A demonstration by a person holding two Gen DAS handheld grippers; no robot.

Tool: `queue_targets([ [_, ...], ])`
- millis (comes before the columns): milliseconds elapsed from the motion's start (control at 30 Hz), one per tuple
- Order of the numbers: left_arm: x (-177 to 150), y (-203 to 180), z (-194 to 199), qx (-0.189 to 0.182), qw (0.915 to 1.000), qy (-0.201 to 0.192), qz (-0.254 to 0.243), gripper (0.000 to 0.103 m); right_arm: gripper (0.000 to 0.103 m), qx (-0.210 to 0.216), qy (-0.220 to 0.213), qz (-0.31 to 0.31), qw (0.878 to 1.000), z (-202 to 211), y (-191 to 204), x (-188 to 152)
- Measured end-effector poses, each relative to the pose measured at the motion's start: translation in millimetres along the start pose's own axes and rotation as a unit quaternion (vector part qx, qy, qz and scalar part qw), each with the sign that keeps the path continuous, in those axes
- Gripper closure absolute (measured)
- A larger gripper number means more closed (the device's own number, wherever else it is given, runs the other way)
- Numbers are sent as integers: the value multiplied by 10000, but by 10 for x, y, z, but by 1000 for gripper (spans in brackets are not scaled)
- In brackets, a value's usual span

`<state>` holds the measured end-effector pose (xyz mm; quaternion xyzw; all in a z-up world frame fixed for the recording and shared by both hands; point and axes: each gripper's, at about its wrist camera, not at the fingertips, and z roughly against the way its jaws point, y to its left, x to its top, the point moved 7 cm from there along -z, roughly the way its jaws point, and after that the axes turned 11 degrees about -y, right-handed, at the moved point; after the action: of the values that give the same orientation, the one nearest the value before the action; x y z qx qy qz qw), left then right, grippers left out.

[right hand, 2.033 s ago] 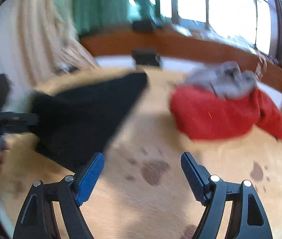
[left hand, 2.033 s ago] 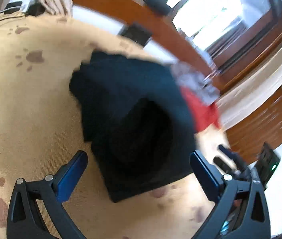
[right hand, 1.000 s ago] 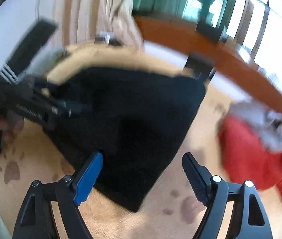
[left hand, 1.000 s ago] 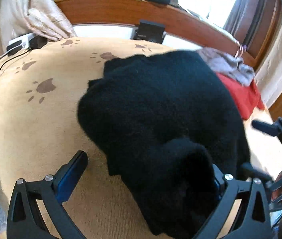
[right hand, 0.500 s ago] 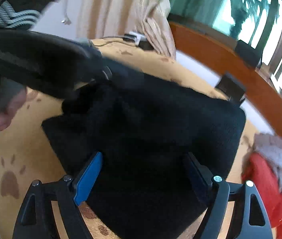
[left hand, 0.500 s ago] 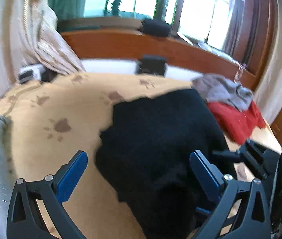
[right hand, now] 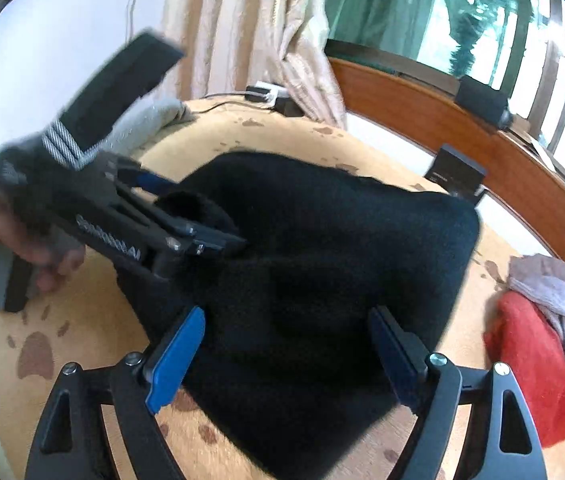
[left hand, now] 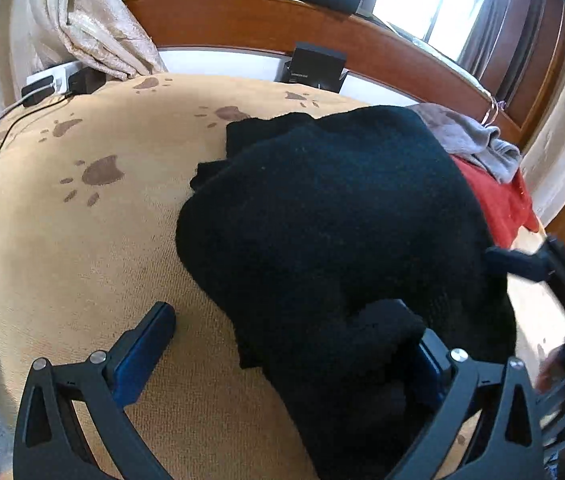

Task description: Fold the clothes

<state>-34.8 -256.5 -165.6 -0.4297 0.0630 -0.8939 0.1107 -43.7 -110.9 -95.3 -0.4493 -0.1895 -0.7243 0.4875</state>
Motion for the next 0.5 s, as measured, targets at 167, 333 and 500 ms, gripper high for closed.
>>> queue_targets([
  [167,-3,-8,19,-5,10000,-4,12,0,17,-512,-84,-345,9981,151,-210,90],
  [333,-3,-11,27,35,10000,-29,66,0,17,-867,-45,-516,9949,113,-337,118],
  [500,0,-12,35,58,9999,-38,104,0,16,-1063,619,-174,9922,-237,-312,-124],
])
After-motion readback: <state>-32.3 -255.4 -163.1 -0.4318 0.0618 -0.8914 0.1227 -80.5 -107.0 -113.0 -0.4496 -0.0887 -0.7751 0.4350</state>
